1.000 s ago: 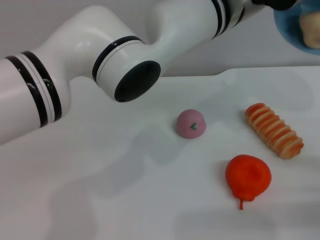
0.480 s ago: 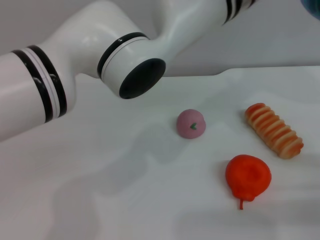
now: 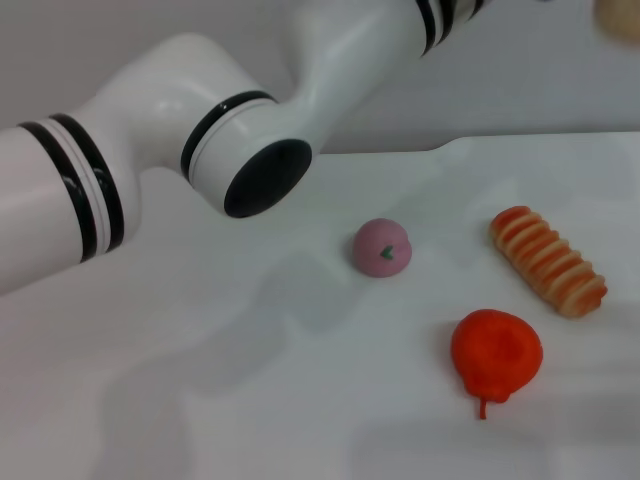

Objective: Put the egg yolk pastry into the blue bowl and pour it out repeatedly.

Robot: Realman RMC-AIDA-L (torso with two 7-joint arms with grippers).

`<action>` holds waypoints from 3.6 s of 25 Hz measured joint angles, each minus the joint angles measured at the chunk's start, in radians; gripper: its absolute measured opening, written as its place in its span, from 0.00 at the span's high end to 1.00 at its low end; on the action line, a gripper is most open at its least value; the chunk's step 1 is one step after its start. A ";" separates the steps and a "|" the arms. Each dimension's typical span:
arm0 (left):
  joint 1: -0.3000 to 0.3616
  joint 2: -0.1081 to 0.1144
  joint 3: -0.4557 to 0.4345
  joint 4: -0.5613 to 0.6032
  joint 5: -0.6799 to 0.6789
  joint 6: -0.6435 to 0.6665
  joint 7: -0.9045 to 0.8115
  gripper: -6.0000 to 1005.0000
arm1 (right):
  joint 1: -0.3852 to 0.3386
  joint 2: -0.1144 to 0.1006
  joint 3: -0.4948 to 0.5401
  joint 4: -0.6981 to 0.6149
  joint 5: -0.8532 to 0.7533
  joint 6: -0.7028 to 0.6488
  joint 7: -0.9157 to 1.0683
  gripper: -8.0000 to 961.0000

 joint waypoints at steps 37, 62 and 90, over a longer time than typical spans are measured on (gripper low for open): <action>0.111 0.018 -0.697 -0.078 0.213 -1.218 -0.071 0.99 | 0.003 -0.005 -0.014 -0.247 -0.405 0.169 0.271 0.49; 0.183 0.012 -0.691 -0.024 0.317 -1.264 -0.248 0.99 | 0.283 -0.061 -0.022 -0.786 -1.644 0.052 1.883 0.49; 0.186 0.016 -0.670 -0.012 0.317 -1.217 -0.250 0.99 | 0.430 -0.061 -0.037 -0.465 -1.801 0.132 1.968 0.49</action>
